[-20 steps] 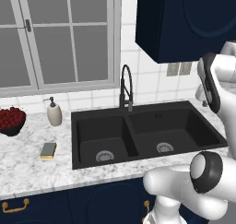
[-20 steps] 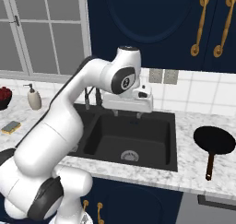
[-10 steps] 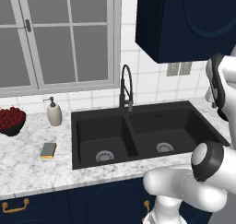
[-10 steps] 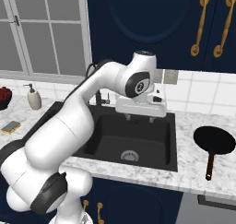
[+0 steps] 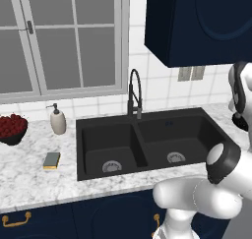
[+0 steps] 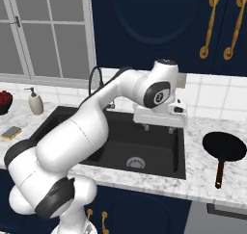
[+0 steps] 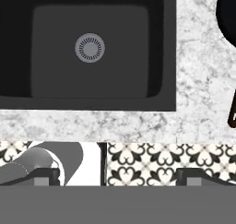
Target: Pick the pan and sponge and place them into the sink. Then turn on the water.
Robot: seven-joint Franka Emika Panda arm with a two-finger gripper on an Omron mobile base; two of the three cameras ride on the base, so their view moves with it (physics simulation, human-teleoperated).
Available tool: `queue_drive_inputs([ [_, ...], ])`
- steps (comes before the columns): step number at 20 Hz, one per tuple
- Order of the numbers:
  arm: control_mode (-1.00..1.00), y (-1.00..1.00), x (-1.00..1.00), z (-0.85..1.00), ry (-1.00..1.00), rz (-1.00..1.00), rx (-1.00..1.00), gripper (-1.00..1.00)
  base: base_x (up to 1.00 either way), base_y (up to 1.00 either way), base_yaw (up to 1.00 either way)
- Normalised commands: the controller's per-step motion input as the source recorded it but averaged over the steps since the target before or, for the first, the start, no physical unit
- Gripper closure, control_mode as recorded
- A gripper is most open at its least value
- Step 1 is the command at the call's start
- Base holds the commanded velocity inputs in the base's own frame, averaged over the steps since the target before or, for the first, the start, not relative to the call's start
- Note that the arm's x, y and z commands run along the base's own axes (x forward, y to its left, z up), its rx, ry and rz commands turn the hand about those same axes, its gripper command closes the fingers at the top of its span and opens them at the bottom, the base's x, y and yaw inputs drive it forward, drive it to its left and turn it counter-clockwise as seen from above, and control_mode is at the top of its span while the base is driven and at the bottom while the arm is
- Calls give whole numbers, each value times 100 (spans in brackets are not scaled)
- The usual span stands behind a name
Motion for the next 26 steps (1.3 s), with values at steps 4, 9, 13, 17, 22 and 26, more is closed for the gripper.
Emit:
queue_drive_inputs([
  [4, -100, -29, 0, -10, 0, 0, 0, -100, 0, 0, 0],
  [9, -100, -32, 0, -12, 1, 0, 0, -100, 0, 0, 0],
  [13, -100, -31, 0, -15, 0, 0, 0, -100, 0, 0, 0],
  [17, -100, -26, 0, -13, 0, 0, 0, -100, 0, 0, 0],
  [22, -100, -34, 0, -17, 0, 0, 0, -100, 0, 0, 0],
  [26, -100, -39, 0, -16, 1, 0, 0, -100, 0, 0, 0],
])
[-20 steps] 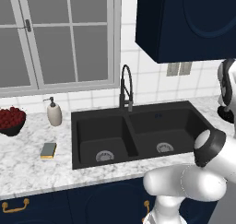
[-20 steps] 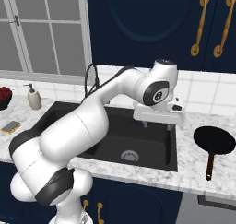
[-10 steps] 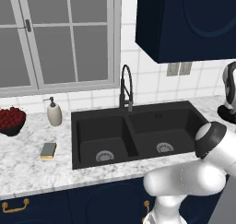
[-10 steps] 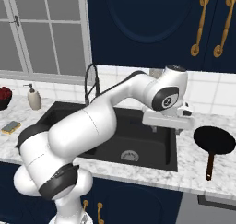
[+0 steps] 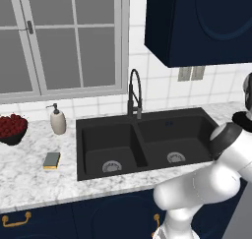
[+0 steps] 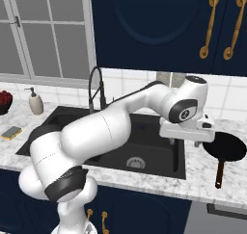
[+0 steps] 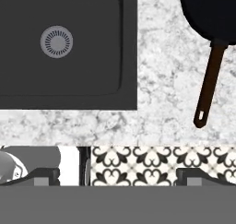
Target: Pick the pan and sponge and place them into the sink. Then turn on the water.
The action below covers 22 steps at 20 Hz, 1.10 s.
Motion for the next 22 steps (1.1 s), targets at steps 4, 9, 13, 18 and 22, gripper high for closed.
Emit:
queue_drive_inputs([
  [4, -100, -40, 0, -19, 0, 0, 0, -100, 0, 0, 0],
  [9, -100, -42, 0, -29, 0, 0, 0, -100, 0, 0, 0],
  [13, -100, -39, 0, -34, 0, -2, 4, -100, 0, 0, 0],
  [18, -100, -30, 0, -24, 0, -10, 9, -100, 0, 0, 0],
  [22, -100, -29, 0, -7, 5, -14, 11, -100, 0, 0, 0],
])
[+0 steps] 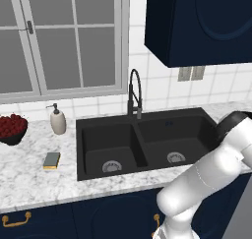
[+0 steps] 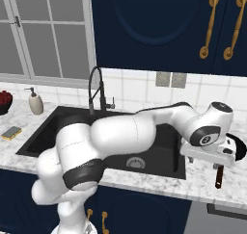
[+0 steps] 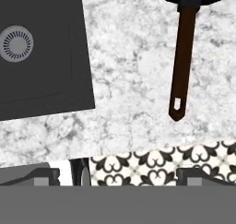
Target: Pick the pan and sponge and place them into the sink. Then turn on the water.
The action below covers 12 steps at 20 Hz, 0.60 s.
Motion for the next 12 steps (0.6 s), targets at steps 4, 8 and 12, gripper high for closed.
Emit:
queue_drive_inputs([
  [4, -100, -38, 4, -13, 4, -9, 9, -100, 0, 0, 0],
  [8, -100, -32, 8, -21, 2, -2, 0, -100, 0, 0, 0],
  [12, -100, -33, 6, -25, 3, 0, 0, -100, 0, 0, 0],
])
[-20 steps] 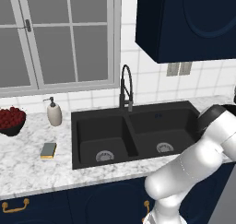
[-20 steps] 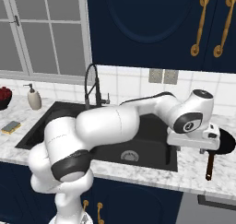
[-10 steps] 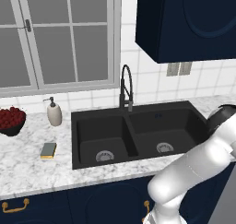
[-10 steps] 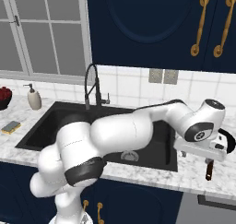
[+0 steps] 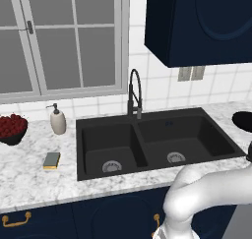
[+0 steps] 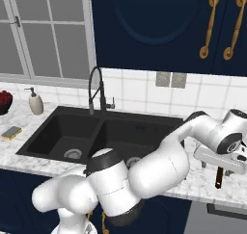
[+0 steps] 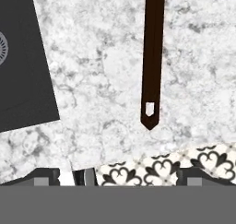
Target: Pick the pan and sponge and place them into the sink. Then turn on the water.
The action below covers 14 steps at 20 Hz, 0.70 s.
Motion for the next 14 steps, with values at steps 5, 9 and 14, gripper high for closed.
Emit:
queue_drive_inputs([
  [5, -100, -21, 11, -22, 4, 0, 0, -100, 0, 0, 0],
  [9, -100, -4, 21, -15, 3, 0, 0, -100, 0, 0, 0],
  [14, -100, -4, 20, -16, 5, 0, 0, -100, 0, 0, 0],
])
